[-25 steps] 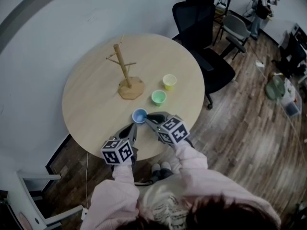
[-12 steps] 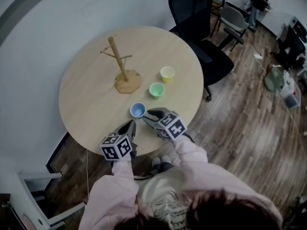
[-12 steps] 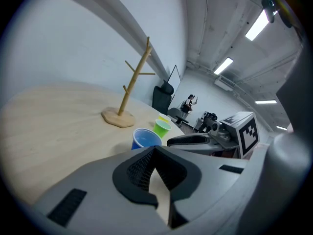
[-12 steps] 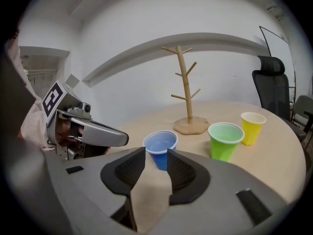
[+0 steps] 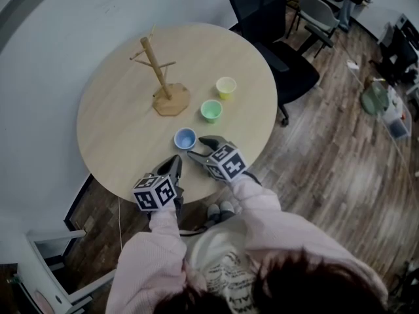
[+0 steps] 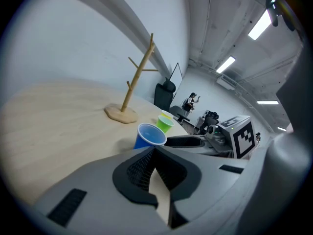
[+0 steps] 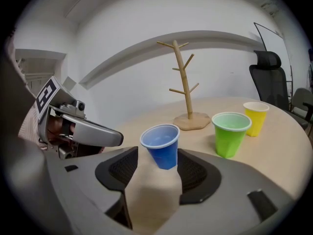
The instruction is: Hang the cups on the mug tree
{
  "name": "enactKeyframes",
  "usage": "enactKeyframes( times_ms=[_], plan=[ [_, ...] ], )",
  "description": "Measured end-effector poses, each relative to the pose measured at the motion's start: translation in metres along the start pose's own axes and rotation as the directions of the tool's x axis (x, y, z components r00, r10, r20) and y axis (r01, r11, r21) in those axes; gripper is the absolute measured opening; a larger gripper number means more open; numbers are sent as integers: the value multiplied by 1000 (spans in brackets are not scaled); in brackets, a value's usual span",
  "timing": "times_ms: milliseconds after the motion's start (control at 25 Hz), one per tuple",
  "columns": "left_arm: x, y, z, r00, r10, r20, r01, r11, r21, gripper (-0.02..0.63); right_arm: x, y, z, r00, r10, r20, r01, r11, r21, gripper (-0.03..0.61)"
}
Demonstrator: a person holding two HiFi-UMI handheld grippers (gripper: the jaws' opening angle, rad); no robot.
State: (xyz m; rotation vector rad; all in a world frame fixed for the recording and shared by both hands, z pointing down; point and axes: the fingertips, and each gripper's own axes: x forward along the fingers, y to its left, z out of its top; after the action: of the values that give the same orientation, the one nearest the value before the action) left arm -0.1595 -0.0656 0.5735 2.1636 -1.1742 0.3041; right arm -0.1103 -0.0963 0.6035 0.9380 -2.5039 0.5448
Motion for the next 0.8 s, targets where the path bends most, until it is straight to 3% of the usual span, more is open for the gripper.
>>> enactKeyframes(
  times_ms=[800],
  plan=[
    [3, 17, -11, 998, 47, -38, -48, 998, -39, 0, 35, -4, -2, 1000, -13, -1, 13, 999, -33, 362]
  ],
)
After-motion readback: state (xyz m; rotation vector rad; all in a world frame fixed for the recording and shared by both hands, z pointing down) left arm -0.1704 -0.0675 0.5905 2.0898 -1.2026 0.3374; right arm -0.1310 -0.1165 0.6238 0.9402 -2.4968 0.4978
